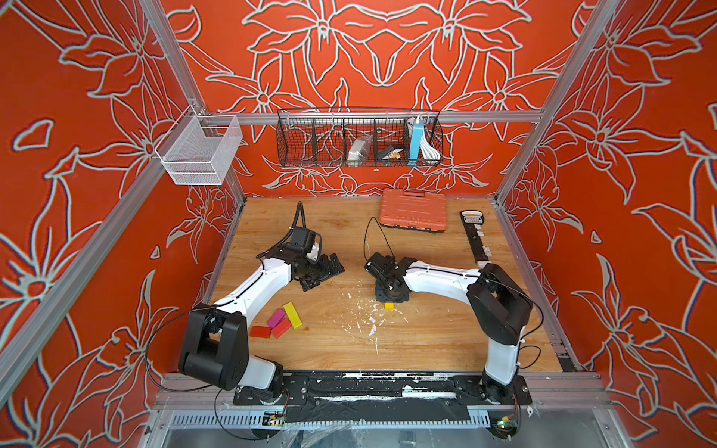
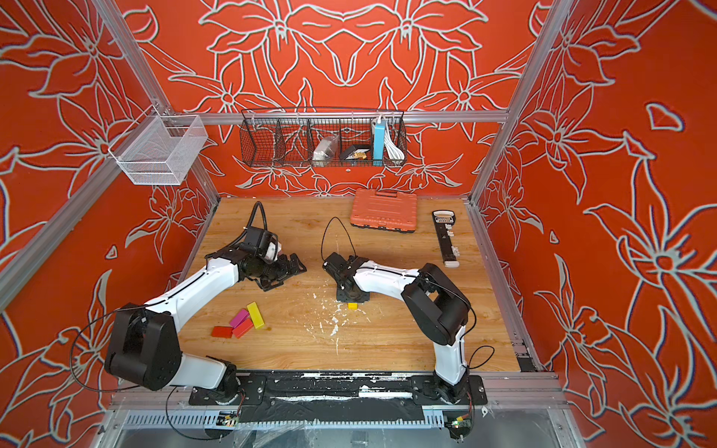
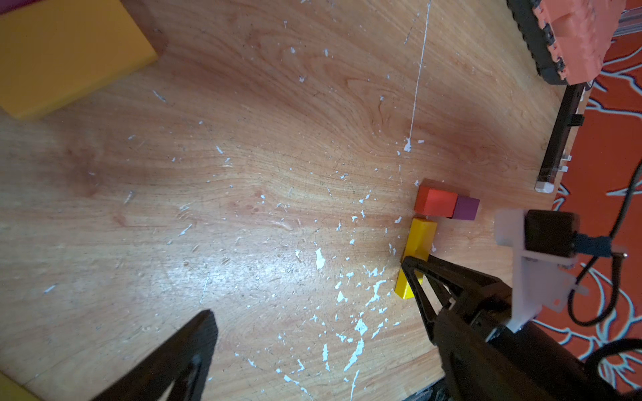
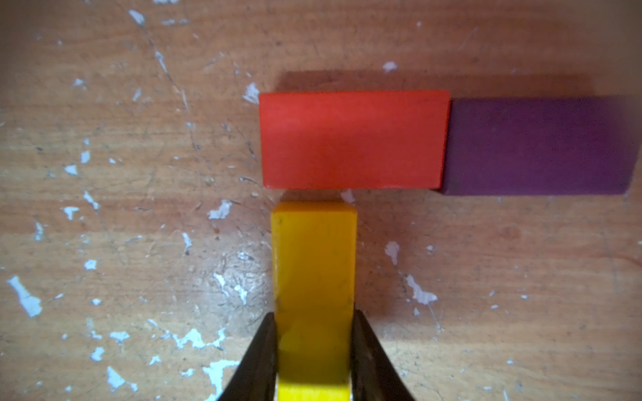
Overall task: Assemble the letter c with building blocks
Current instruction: Assemble the building block at the center of the board.
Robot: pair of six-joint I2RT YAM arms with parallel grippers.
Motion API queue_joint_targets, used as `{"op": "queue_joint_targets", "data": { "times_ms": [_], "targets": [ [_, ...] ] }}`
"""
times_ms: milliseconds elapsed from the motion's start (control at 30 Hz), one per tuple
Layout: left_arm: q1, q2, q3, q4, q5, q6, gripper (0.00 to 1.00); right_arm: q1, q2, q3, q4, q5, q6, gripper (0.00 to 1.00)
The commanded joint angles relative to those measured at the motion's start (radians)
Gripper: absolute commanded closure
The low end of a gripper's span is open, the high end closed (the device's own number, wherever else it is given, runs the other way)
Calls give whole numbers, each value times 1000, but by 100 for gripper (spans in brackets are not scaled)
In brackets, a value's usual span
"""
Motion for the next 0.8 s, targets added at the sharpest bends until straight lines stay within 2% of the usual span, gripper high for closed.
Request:
{"op": "queue_joint_targets", "data": {
  "times_ms": [0,767],
  "targets": [
    [10,12,-12,6,15,15,2,-12,48,1,-23,32,4,73],
    [11,20,-11,12,19,14,2,-19,65,13,-20,28,-2,72]
  ]
}}
